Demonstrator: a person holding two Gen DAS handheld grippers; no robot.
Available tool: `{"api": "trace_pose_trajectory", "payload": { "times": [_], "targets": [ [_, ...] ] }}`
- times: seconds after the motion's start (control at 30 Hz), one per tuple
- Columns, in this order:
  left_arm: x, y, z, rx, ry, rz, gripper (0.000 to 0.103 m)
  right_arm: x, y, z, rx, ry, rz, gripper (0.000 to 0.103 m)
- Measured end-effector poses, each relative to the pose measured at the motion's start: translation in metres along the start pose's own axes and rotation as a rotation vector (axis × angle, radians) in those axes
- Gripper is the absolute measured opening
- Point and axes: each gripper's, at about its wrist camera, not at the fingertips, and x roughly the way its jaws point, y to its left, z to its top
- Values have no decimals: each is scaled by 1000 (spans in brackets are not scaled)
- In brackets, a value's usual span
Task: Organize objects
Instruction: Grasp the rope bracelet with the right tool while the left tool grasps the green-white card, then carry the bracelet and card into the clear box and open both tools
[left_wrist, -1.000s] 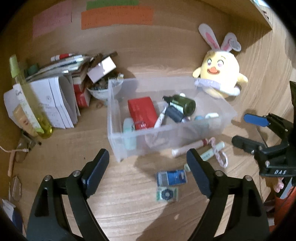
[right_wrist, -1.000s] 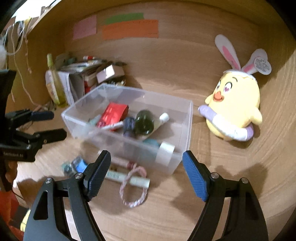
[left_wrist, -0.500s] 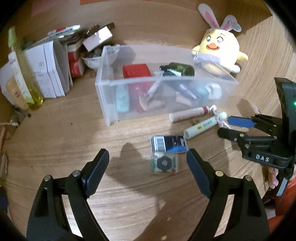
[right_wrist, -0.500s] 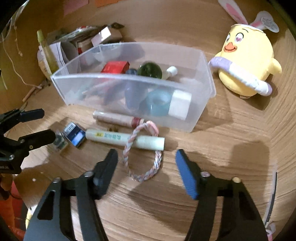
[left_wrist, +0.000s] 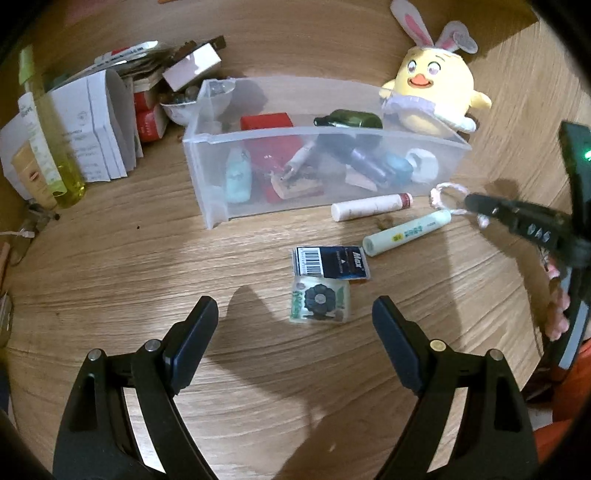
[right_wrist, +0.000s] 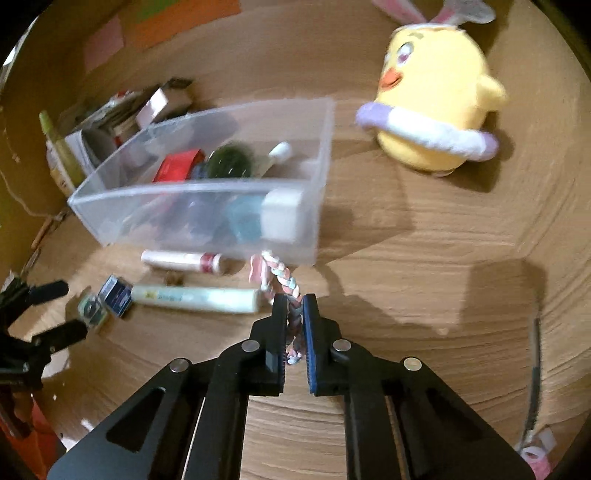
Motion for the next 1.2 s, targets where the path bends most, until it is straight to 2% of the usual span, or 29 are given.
{"api": "trace_pose_trajectory", "payload": {
  "times": [0.13,0.2,0.33,0.37,0.4,0.67,1.2],
  "targets": [
    [6,-2,2,5,19,-5,82,-15,-4,10,18,-53,4,7],
    [8,-4,2,11,27,-8,67,-24,-5,13,24,-80,9,7],
    [10,-9,3,33,24,0,49,-36,-5,21,25,-121,13,7],
    [10,-11,3,41,22,-3,37,-38,-4,22,24,-128,13,7],
    [9,-12,3,45,21,-8,34,-41,-3,23,22,-137,15,7],
    [-2,-9,6,24,-24,-13,33,-59,2,34,13,-199,34,7],
    [-54,2,38,-32,-209,-5,33,-80,19,52,-8,-286,101,7]
  ]
}}
